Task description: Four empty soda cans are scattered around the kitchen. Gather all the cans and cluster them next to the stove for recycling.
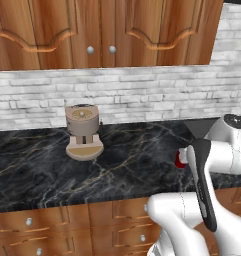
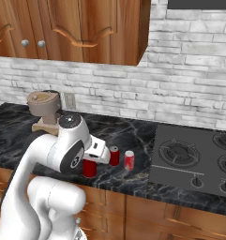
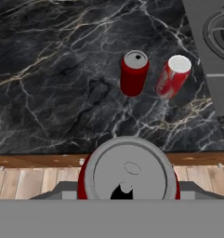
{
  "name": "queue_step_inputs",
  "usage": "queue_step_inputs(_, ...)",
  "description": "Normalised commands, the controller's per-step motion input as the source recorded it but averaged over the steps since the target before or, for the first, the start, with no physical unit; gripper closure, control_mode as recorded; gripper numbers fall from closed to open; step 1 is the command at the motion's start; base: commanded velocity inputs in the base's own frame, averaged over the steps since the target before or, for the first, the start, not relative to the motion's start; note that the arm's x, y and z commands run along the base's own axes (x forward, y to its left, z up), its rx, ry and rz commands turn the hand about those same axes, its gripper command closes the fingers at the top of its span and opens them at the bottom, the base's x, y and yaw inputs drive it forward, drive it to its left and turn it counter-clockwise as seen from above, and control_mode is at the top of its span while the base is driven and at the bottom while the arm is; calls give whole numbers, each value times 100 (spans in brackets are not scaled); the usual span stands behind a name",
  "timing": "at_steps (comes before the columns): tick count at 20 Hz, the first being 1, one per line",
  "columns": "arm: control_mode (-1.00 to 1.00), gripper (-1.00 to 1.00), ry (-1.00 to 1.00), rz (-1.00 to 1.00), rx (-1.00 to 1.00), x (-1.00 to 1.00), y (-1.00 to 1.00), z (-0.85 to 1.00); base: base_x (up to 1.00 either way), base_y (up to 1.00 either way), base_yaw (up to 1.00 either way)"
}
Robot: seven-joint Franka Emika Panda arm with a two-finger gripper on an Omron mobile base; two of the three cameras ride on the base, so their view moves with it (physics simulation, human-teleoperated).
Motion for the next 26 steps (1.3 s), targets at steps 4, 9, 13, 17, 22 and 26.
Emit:
queue_step_inputs(4, -100, 100, -7, 0, -3, 20, 0, -40, 0, 0, 0)
queue_step_inputs(9, -100, 100, -7, 0, -4, 19, 0, -33, 0, 0, 0)
queue_step_inputs(13, -100, 100, -4, 0, -1, 15, 0, -34, 0, 0, 0)
queue_step_inputs(17, -100, 100, -3, 0, 0, 15, -1, -31, 0, 0, 0)
queue_step_inputs(22, -100, 100, -5, 0, -2, 12, -3, -25, 0, 0, 0)
queue_step_inputs(26, -100, 100, -4, 0, -1, 6, -6, -24, 0, 0, 0)
